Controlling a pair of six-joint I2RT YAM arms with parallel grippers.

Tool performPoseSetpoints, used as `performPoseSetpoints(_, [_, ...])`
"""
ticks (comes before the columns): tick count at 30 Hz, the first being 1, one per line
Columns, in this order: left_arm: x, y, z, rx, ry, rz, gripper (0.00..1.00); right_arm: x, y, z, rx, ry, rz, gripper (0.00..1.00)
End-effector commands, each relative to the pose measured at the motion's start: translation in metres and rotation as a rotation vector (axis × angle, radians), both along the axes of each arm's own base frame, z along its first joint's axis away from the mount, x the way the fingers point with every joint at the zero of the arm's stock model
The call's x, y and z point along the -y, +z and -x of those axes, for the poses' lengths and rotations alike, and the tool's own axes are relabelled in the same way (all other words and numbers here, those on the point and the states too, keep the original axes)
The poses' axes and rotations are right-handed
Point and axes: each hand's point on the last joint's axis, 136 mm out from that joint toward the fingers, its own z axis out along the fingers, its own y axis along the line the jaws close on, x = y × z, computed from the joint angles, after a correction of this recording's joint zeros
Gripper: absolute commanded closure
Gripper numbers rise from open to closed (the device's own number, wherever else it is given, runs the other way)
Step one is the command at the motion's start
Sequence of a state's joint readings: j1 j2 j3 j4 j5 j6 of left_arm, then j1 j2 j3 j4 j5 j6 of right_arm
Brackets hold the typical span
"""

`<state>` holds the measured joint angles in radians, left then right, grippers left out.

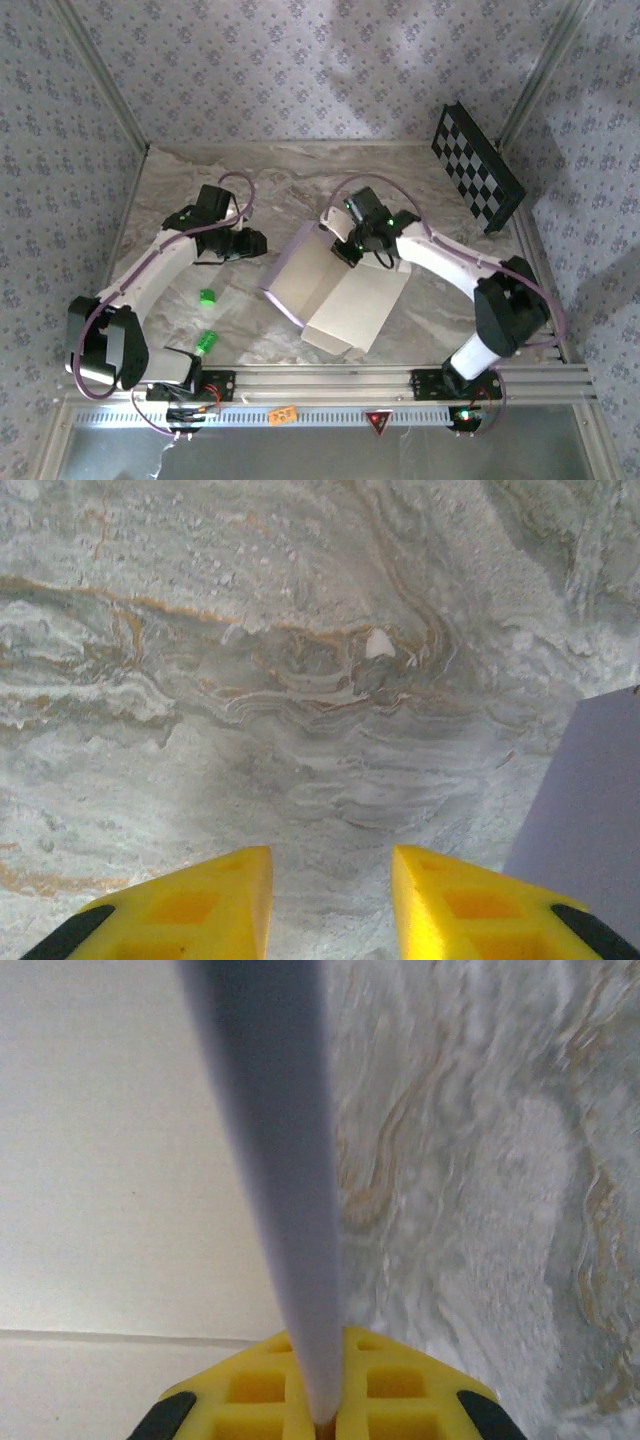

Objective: Fold the paper box

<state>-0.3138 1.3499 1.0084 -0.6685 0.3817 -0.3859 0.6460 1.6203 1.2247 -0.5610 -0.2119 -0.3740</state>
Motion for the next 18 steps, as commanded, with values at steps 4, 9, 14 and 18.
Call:
performPoseSetpoints(4, [0.005, -0.005, 0.018, -0.044, -0.042, 0.046, 0.63, 0.061, -0.027, 0.038, -0.296, 0.201, 0.458, 1.0])
performPoseSetpoints(9, [0.024, -0.012, 0.025, -0.048, -0.085, 0.083, 0.62, 0.062, -0.031, 0.014, -0.326, 0.241, 0.59, 1.0])
performPoseSetpoints(14, [0.046, -0.033, 0.035, -0.084, -0.128, 0.088, 0.61, 0.058, -0.048, -0.006, -0.363, 0.297, 0.694, 0.89])
performPoseSetpoints(18, [0.058, -0.051, 0.039, -0.112, -0.147, 0.08, 0.61, 0.04, -0.051, -0.019, -0.35, 0.296, 0.655, 0.73])
